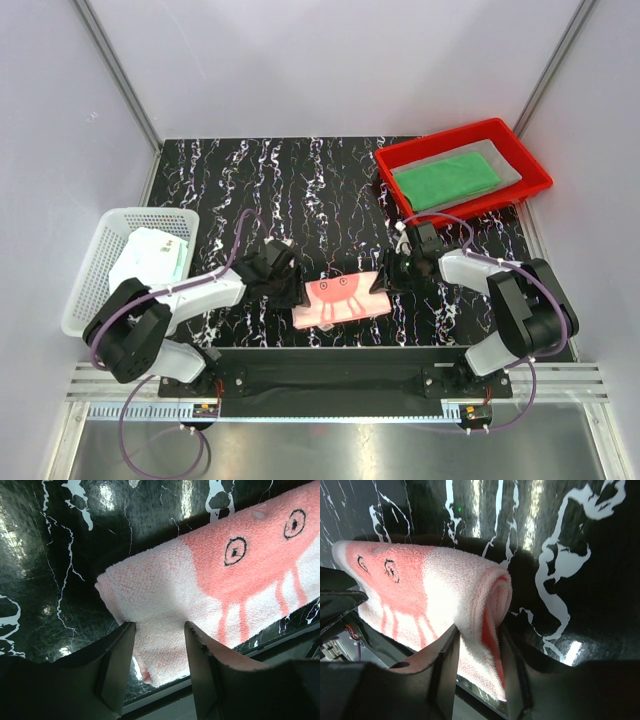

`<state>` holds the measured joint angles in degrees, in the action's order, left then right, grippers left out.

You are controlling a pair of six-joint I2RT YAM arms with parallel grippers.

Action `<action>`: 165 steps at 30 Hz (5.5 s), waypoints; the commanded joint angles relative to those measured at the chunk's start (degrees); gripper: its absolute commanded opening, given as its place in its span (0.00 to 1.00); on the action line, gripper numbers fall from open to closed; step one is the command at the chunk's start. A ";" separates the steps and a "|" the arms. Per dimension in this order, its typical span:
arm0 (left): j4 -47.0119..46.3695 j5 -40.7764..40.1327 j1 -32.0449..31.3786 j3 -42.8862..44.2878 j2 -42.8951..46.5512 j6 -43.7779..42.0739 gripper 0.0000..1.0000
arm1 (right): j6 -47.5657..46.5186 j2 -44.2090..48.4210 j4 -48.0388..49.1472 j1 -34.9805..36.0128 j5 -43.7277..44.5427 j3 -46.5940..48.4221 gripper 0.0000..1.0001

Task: Fold and stack the towels
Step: Neatly place the folded towel into the bin, then grab crumpled towel, then move the towel to the center of the board, then flatten out the crumpled towel

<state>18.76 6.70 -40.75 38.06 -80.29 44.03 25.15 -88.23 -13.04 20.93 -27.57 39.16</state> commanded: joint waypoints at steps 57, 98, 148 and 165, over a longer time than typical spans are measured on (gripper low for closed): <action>23.16 -19.36 10.34 26.36 8.75 -25.40 0.65 | -41.93 -48.17 -44.09 -27.96 27.66 103.48 0.00; 26.50 -22.35 66.59 33.74 -23.22 -24.60 0.65 | -11.96 -2.75 -8.06 -11.26 -2.05 45.31 1.00; 0.36 -10.67 -12.69 8.84 15.25 -3.76 0.48 | -7.66 6.06 -14.83 -4.32 13.51 28.42 0.99; -3.29 5.69 23.09 15.99 -2.94 -7.29 0.51 | -16.44 -30.06 -12.72 3.94 17.56 49.78 0.57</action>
<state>20.14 7.66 -17.56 54.65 -83.85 37.10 12.10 -115.77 -25.65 23.31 -11.27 85.36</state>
